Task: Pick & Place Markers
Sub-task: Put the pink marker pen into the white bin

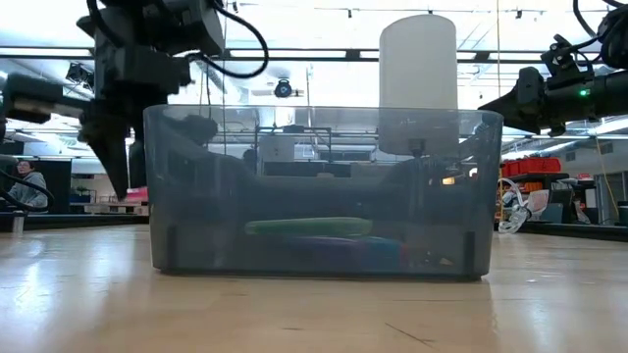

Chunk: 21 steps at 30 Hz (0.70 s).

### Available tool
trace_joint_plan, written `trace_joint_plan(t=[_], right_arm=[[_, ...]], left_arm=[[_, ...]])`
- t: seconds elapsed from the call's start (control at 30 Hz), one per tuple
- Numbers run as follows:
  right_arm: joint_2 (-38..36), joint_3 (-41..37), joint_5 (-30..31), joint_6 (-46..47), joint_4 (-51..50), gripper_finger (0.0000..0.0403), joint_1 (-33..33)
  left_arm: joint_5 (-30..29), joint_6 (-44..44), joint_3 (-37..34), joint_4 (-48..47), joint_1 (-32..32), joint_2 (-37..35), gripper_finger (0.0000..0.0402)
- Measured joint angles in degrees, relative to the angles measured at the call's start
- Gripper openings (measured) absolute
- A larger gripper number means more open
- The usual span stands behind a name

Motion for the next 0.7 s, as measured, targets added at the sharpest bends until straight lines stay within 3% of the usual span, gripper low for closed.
trace_joint_plan(t=[0.4, 0.7], right_arm=[[0.0, 0.0, 0.0, 0.0, 0.0, 0.0251, 0.0], [0.0, 0.0, 0.0, 0.0, 0.0, 0.0251, 0.0]], left_arm=[[-0.3, 0.3, 4.7, -9.5, 0.1, -7.8, 0.0028], [-1.4, 0.0, 11.7, -17.3, 0.1, -8.9, 0.0027]])
